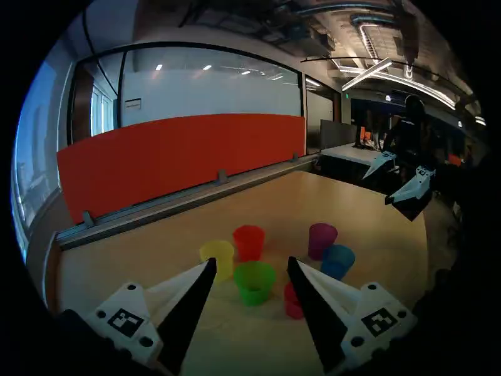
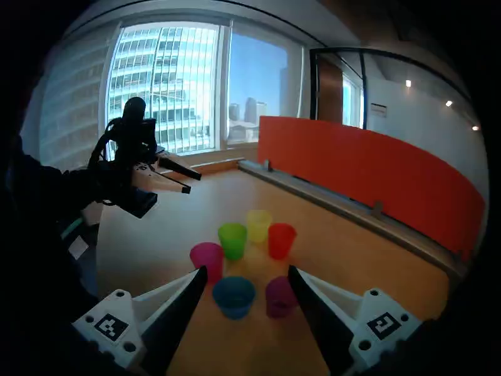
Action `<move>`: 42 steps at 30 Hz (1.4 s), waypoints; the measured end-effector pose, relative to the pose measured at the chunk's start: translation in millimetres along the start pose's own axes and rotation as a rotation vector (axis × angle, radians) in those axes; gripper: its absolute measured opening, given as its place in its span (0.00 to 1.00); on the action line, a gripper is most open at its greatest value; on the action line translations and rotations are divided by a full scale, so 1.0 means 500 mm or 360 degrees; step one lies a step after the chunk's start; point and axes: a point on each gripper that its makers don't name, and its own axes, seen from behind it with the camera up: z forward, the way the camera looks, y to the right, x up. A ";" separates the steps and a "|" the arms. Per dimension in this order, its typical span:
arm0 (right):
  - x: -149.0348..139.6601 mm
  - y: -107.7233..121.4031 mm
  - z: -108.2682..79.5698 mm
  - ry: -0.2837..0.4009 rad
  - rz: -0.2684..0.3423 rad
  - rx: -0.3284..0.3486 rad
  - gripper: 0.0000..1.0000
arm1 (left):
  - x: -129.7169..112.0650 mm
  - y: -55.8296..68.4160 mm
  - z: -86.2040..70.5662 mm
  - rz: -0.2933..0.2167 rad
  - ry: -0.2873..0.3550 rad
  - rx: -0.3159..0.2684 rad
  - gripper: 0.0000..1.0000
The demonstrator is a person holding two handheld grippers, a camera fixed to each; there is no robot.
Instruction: Pour water
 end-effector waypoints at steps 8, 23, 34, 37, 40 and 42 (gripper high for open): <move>-0.032 -0.002 0.012 -0.0032 0.0019 0.0012 1.00 | -0.047 0.010 0.015 -0.0024 -0.0062 -0.0022 0.84; -0.089 -0.005 0.031 -0.0101 0.0018 0.0017 1.00 | -0.106 0.007 0.026 -0.0031 -0.0145 -0.0011 0.84; -0.136 -0.016 0.062 -0.0157 -0.0004 0.0022 1.00 | -0.131 -0.005 0.041 -0.0023 -0.0182 0.0002 0.84; -0.152 -0.020 0.072 -0.0177 -0.0013 0.0025 1.00 | -0.138 -0.007 0.044 -0.0021 -0.0194 0.0002 0.84; -0.166 -0.025 0.084 -0.0196 -0.0020 0.0029 1.00 | -0.144 -0.010 0.048 -0.0019 -0.0205 0.0001 0.84; -0.176 -0.028 0.093 -0.0209 -0.0022 0.0031 1.00 | -0.146 -0.010 0.051 -0.0019 -0.0210 -0.0001 0.84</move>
